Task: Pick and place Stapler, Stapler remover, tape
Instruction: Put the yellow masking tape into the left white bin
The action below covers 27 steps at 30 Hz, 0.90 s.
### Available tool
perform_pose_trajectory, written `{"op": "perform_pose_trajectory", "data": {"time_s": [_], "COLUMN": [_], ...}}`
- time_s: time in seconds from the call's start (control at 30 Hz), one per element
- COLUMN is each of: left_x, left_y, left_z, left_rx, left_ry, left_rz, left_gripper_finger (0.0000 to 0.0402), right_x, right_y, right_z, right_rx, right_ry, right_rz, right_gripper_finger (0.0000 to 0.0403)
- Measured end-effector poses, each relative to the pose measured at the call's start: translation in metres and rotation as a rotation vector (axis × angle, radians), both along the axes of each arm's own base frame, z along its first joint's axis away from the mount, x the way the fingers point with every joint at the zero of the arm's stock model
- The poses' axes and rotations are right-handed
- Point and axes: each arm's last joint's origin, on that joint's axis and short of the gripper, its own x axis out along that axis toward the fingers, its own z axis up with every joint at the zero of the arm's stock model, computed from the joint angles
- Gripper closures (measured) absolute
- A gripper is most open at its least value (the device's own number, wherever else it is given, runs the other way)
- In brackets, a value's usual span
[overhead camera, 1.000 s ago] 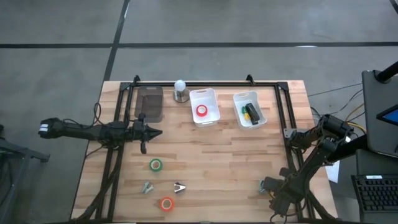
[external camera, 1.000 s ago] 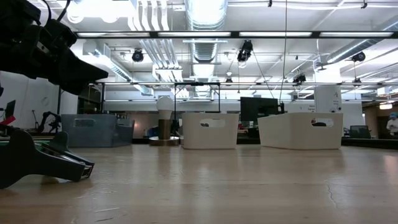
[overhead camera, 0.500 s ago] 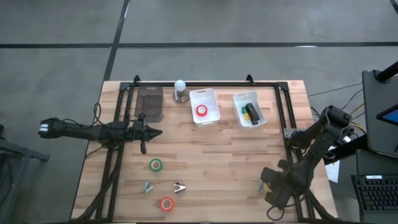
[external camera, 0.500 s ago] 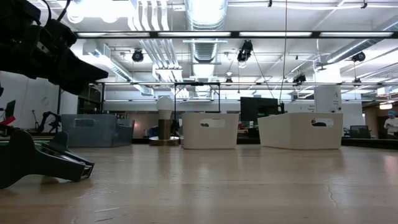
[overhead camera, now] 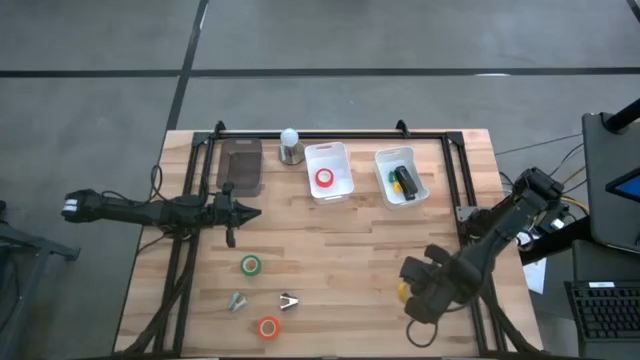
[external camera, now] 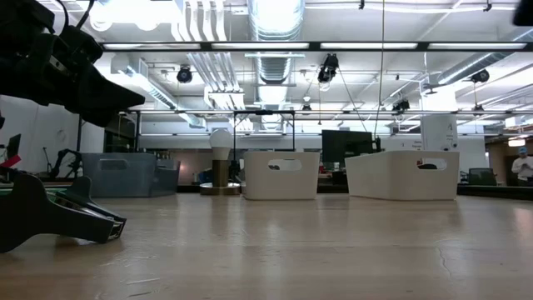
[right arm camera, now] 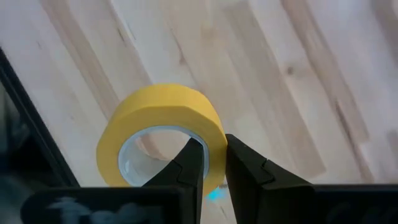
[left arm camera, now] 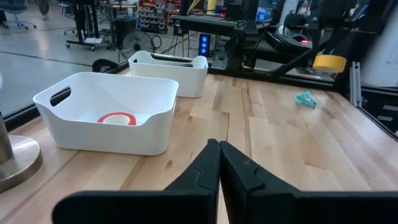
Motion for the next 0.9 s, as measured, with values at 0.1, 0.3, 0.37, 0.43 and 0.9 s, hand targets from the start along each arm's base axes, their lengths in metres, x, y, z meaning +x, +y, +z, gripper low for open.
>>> {"op": "perform_pose_trajectory", "data": {"time_s": [0.1,0.3,0.37,0.43,0.9], "left_x": [0.0,0.0,0.0,0.0,0.0], "left_y": [0.0,0.0,0.0,0.0,0.0], "left_z": [0.0,0.0,0.0,0.0,0.0], "left_rx": [0.0,0.0,0.0,0.0,0.0], "left_ry": [0.0,0.0,0.0,0.0,0.0], "left_rz": [0.0,0.0,0.0,0.0,0.0], "left_gripper_finger": [0.039,0.039,0.039,0.039,0.039], "right_x": [0.01,0.03,0.038,0.045,0.095], "right_y": [-0.009,-0.029,-0.035,-0.042,-0.105], "right_z": [0.004,0.012,0.016,0.021,0.06], "right_rx": [-0.022,-0.031,-0.027,-0.025,-0.057], "right_ry": [-0.024,-0.05,-0.075,-0.1,-0.329], "right_rz": [0.01,0.032,0.04,0.044,0.139], "right_gripper_finger": [0.0358,0.0355,0.0355,0.0356,0.0358]}}
